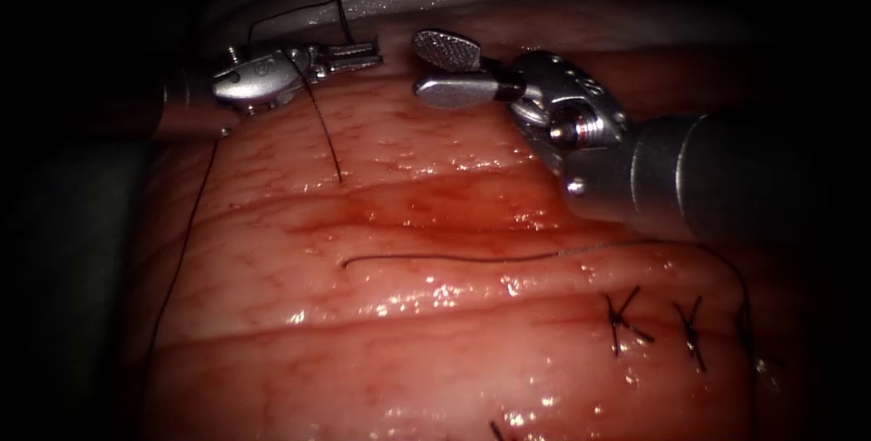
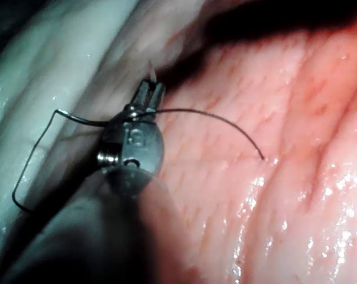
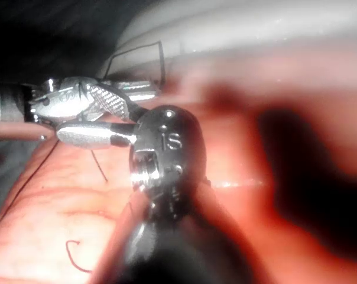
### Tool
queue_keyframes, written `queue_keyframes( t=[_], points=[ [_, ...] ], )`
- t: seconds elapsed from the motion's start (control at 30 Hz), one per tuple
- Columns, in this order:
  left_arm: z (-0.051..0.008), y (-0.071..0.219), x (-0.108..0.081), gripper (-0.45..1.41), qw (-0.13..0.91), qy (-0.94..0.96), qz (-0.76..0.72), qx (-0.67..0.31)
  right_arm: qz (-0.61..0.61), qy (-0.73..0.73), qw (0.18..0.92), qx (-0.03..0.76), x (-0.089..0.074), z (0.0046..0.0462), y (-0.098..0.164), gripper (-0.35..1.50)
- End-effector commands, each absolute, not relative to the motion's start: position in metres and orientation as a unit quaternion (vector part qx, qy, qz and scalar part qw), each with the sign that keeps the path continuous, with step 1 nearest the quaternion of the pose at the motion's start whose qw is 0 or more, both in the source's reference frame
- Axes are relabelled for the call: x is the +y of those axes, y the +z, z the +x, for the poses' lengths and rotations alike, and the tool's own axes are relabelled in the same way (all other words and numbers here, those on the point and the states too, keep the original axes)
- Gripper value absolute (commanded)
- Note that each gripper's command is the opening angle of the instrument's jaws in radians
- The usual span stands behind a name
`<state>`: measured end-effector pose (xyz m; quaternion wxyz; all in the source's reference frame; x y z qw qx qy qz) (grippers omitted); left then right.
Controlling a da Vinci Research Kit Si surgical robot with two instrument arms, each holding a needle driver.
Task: Wound Closure
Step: Set the needle down with the left gripper.
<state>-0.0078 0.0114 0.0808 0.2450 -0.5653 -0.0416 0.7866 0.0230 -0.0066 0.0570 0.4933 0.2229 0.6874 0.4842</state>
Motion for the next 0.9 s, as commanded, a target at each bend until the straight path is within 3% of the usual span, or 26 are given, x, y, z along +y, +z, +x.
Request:
queue_keyframes(
  t=[0.03,0.13,0.37,0.47,0.73,0.9],
  points=[
    [-0.0083,0.081,0.012,-0.32,0.258,0.782,-0.565,-0.051,0.221,0.482,0.497,0.686,-0.006,0.0226,0.057,1.46],
    [-0.0083,0.081,0.012,0.17,0.277,0.775,-0.565,-0.065,0.204,0.472,0.515,0.685,-0.006,0.0213,0.056,1.46],
    [-0.0071,0.078,0.016,0.88,0.3,0.772,-0.554,-0.086,0.204,0.466,0.522,0.684,-0.007,0.0201,0.056,1.46],
    [-0.0056,0.076,0.017,1.04,0.303,0.784,-0.536,-0.083,0.203,0.464,0.524,0.685,-0.007,0.0201,0.057,1.45],
    [0.0026,0.071,0.018,1.03,0.309,0.786,-0.534,-0.033,0.201,0.45,0.544,0.679,-0.008,0.0201,0.057,1.38],
    [0.0081,0.069,0.017,0.74,0.301,0.782,-0.545,0.001,0.193,0.443,0.55,0.682,-0.008,0.0199,0.057,1.35]
  ],
)
